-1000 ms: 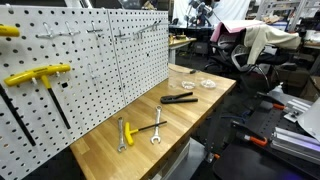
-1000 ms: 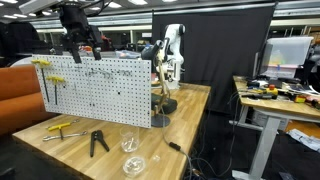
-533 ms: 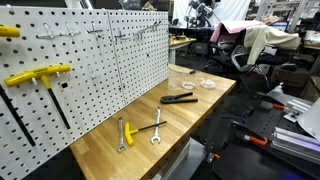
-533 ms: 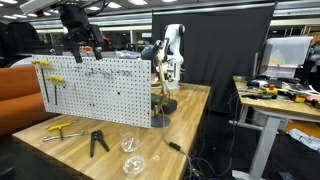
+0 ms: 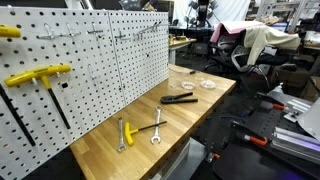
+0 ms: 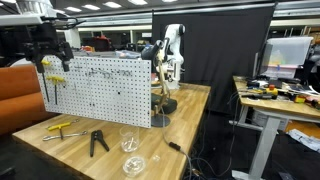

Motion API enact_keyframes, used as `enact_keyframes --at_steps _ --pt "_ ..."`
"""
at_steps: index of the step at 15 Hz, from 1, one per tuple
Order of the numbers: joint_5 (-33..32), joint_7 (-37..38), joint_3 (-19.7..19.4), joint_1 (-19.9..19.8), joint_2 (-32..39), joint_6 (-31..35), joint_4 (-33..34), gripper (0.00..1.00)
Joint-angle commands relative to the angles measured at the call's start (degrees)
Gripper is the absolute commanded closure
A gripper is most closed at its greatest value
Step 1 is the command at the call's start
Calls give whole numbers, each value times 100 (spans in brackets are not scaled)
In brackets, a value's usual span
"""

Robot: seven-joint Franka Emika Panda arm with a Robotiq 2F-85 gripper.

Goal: Place the black and yellow tool on the table on the peg board

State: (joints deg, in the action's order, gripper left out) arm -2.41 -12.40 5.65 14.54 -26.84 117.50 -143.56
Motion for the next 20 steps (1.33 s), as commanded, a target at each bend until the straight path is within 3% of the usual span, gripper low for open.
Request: enact_keyframes --at_steps 1,3,11,15,20 --pt "12 -506 316 386 12 145 -282 0" --pt "25 -241 426 417 34 11 -258 0" --pt "-29 -496 479 520 105 233 -383 0" --pt "138 -757 715 859 650 430 -398 0" --pt "-426 -729 1304 1044 1799 1068 -112 0"
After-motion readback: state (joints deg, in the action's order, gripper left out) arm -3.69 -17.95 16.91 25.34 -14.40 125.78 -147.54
